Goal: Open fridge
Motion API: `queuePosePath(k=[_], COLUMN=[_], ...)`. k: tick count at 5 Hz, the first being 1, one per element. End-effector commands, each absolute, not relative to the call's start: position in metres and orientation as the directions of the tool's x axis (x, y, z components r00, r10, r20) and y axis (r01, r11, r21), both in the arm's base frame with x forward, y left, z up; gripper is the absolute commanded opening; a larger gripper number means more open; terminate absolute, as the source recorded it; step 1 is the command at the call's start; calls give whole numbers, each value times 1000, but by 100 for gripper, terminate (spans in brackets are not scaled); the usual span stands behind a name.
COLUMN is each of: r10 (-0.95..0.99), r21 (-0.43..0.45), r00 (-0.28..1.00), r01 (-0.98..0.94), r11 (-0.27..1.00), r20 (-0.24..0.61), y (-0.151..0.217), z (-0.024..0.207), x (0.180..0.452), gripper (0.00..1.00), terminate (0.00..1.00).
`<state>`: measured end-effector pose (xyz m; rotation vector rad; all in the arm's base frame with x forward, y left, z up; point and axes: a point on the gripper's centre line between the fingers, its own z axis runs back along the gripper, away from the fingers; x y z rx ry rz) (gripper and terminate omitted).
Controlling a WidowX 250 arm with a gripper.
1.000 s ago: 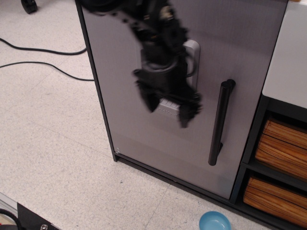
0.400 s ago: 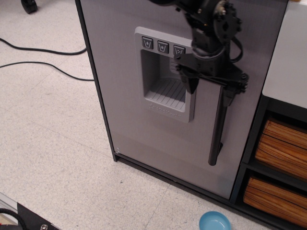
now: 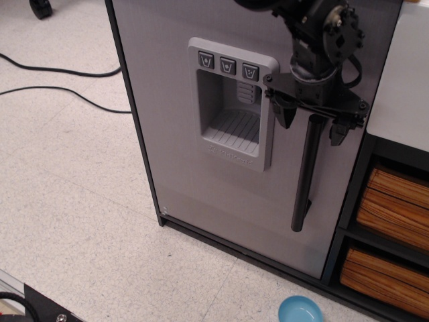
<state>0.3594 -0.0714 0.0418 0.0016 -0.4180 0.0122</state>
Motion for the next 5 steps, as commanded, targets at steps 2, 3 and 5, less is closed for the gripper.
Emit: queuePosePath(k=[2, 3, 5], r10=[7, 2, -14], r21=[-14, -16, -21], r00=[891, 886, 885], r01=[-1, 6, 27], r11=[1000, 1000, 999], r20=[454, 463, 465], y=[-79, -73, -54], z=[51, 52, 50], x=[372, 364, 334], gripper=[0, 0, 0], terminate=[0, 0, 0])
